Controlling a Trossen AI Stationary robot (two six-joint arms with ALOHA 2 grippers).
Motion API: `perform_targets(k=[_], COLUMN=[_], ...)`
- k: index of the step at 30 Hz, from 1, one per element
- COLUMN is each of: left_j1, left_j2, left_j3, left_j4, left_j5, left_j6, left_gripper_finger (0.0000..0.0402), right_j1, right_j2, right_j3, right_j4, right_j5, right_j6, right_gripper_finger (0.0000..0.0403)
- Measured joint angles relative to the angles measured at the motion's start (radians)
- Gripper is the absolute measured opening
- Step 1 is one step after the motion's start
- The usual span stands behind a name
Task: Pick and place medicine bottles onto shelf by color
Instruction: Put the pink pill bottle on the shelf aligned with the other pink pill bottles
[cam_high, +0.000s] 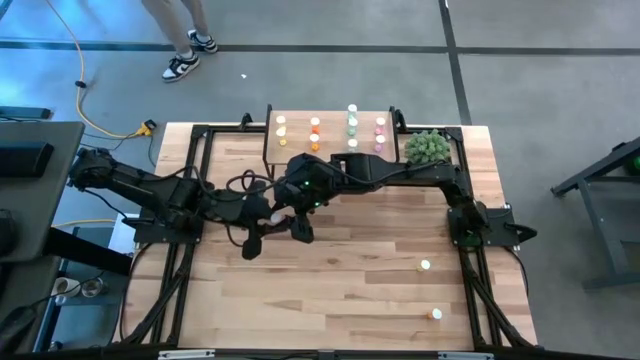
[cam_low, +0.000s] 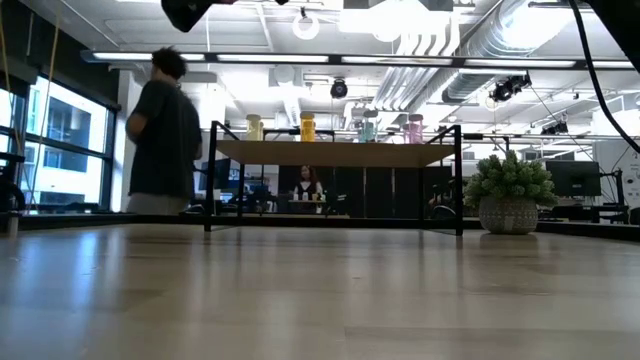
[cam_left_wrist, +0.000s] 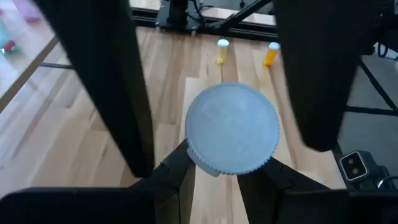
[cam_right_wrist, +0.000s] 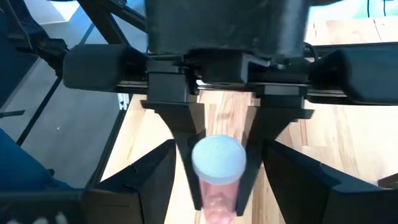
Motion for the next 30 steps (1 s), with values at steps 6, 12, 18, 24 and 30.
perform_targets(k=[6,12,18,24,30], left_j1=[0.000,0.000,0.000,0.000,0.000], left_j2=[0.000,0.000,0.000,0.000,0.000], left_j3=[0.000,0.000,0.000,0.000,0.000], left_j4=[0.001,0.001,0.002,0.002,0.002], left_j5=[-0.005,-0.008,-0.031,-0.030,-0.031], left_j6=[-0.009,-0.018,-0.019,-0.025,-0.026], left_gripper_finger=[0.0092,0.0092,0.0092,0.0092,0.0092], right_j1=[-0.001,-0.001,-0.002,-0.002,-0.007], right_j2=[0.000,0.000,0.000,0.000,0.000], right_j3=[0.000,0.000,0.000,0.000,0.000], right_j4=[-0.006,-0.008,-0.014,-0.015,-0.016], right_j5=[0.001,0.001,-0.002,-0.002,-0.006], right_j6=[0.000,0.000,0.000,0.000,0.009], right_gripper_finger=[0.0222,0.0182,0.0141,0.0119,0.0114])
